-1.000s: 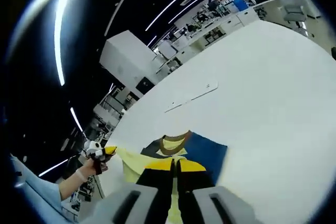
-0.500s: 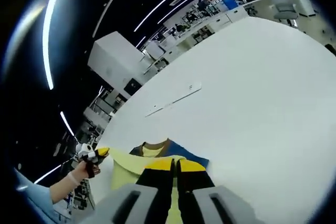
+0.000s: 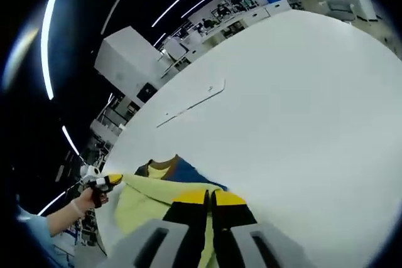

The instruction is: Fold the garment on the visible template until the final outline fits inside the template.

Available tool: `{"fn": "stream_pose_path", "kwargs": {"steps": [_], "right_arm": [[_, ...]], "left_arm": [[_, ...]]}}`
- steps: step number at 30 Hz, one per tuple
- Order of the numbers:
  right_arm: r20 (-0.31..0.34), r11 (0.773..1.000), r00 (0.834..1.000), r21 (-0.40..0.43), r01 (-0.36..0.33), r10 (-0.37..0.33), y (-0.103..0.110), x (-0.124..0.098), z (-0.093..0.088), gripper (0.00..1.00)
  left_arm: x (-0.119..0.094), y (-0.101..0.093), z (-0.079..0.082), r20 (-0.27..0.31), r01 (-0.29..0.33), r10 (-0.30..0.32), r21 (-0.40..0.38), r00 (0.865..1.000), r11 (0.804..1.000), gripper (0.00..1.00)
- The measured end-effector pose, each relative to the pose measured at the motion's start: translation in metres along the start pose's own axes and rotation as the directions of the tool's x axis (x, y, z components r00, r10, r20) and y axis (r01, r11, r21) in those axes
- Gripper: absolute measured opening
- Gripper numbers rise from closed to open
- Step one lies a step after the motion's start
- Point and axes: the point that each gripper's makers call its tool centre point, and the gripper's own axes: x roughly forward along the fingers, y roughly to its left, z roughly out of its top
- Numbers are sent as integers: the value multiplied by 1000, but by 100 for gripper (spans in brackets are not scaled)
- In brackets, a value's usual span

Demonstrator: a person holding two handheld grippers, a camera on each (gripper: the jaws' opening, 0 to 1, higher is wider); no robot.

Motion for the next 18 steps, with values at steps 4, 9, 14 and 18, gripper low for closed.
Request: {"fn": "stream_pose_path", "kwargs": {"steps": [4,9,14,18], "right_arm": [[-9,1000,1000,-16,9,-9,-4,2,0,0],[-25,998,999,-48,26,-27,-10,3,-3,0],[-38,997,998,-66,40,-43,-12,7,-8,0],[-37,996,999,-91,24,-28,-9,6,-9,0]], "left_arm": [[4,5,-1,-7,-15,15,10,1000,1000,0],[8,13,-7,-37,-63,66,62,997,996,0],[10,17,-6,-35,-69,72,71,997,995,0],[9,12,-3,-20,-27,31,177,999,984,0]]}}
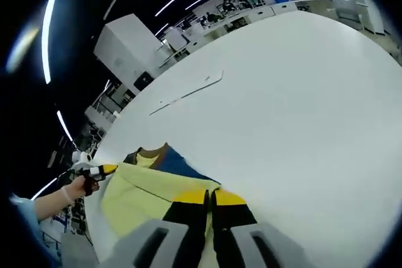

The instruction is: Fold the garment on the visible template until the final outline fits inside the template.

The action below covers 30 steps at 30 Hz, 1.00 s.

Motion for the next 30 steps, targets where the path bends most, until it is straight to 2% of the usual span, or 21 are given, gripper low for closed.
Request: {"fn": "stream_pose_path", "kwargs": {"steps": [3,4,7,8,10,12,14,16,17,18,20,21,22,23,24,25,26,27,28,29,30], "right_arm": [[24,997,1000,-78,-7,9,5,-4,5,0],[30,993,999,-115,-14,17,8,-6,6,2],[31,987,999,-160,-18,24,14,-10,8,13],[34,982,999,-188,-15,21,15,-12,9,16],[28,975,1000,-221,-8,14,15,-14,8,24],[19,963,1000,-271,0,5,14,-16,7,30],[12,944,1000,-330,23,-20,10,-18,6,37],[3,915,1000,-402,28,-30,10,-19,5,38],[-11,894,999,-448,32,-41,10,-20,4,38],[-24,877,998,-479,39,-58,8,-21,2,37],[-33,819,996,-571,52,-86,6,-22,2,37],[-45,788,993,-613,61,-112,4,-22,0,37],[-47,768,992,-637,63,-121,4,-22,0,37],[-51,736,990,-674,65,-133,3,-21,0,36],[-50,715,988,-696,72,-148,2,-21,0,35],[-55,676,987,-734,62,-150,3,-20,-1,35],[-61,666,986,-744,58,-154,4,-19,-2,34],[-61,656,986,-752,56,-154,5,-18,-3,35],[-66,653,986,-756,51,-152,6,-17,-4,35],[-66,635,985,-771,50,-158,6,-16,-5,35],[-64,605,983,-794,53,-170,4,-16,-4,35]], "left_arm": [[-3,-6,3,13,19,-20,56,1000,998,0],[-5,-6,5,20,20,-22,98,1000,995,0],[-7,-8,8,22,20,-24,172,999,985,1],[-6,-7,11,40,7,-15,180,999,984,1],[-8,-11,12,32,20,-27,197,999,980,2],[-10,-14,14,36,33,-41,208,999,978,11],[-12,-17,18,42,37,-51,284,998,958,23],[-15,-20,19,32,40,-57,380,998,924,34],[-18,-21,14,-9,54,-57,464,998,884,39],[-18,-21,12,-19,47,-43,494,999,868,40],[-20,-21,7,-55,57,-32,552,998,832,35],[-21,-20,7,-64,56,-22,588,998,807,32],[-22,-20,7,-64,49,-13,607,998,793,31],[-21,-21,7,-62,48,-13,616,998,786,34],[-21,-21,5,-71,45,1,646,997,762,35],[-20,-20,5,-74,39,15,675,997,737,35],[-19,-19,3,-87,43,27,712,996,701,33],[-18,-19,3,-84,36,37,729,996,684,32],[-17,-19,2,-84,33,47,757,995,652,32],[-16,-18,2,-82,26,60,774,995,633,31],[-14,-15,3,-79,14,85,808,993,589,31]]}}
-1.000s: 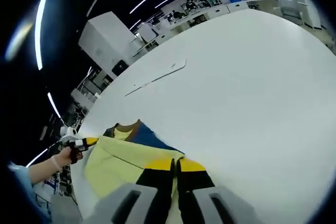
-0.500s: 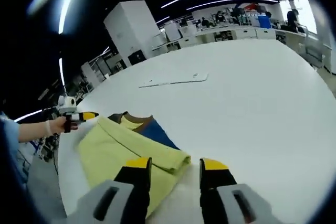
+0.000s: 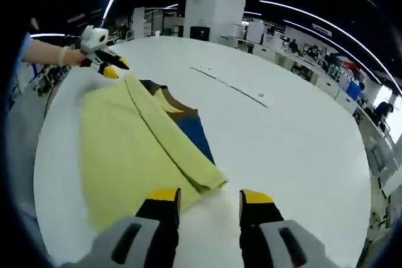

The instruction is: Fold the garment on the visible template until the final outline fits inside the template.

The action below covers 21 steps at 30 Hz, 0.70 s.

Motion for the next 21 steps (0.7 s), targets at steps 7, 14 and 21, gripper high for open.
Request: {"fn": "stream_pose_path", "kwargs": {"steps": [7,14,21], "right_arm": [[-21,992,999,-120,34,-37,-4,3,-2,35],[-34,969,998,-241,50,-59,-3,9,-1,32],[-24,945,997,-320,66,-78,-4,12,4,27]], "left_arm": [[8,3,-2,-46,-37,46,184,998,982,26],[15,1,-1,-74,-29,55,311,996,950,21],[17,-1,5,-68,-22,51,366,996,930,17]]}}
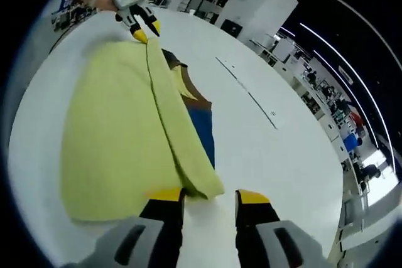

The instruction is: Fold the garment on the visible template until the final outline fits inside the template.

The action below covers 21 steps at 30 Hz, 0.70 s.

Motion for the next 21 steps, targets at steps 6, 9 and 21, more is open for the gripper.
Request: {"fn": "stream_pose_path", "kwargs": {"steps": [6,9,21], "right_arm": [[3,999,1000,-35,1,-1,0,0,2,10],[19,1000,1000,4,6,-6,-4,-3,6,6],[74,924,997,383,-7,-23,-30,9,6,0]], "left_arm": [[-1,1,6,20,11,-11,-13,1000,1000,2],[-1,4,8,31,14,-12,-66,999,998,0],[17,27,6,35,-11,29,-433,999,902,0]]}}
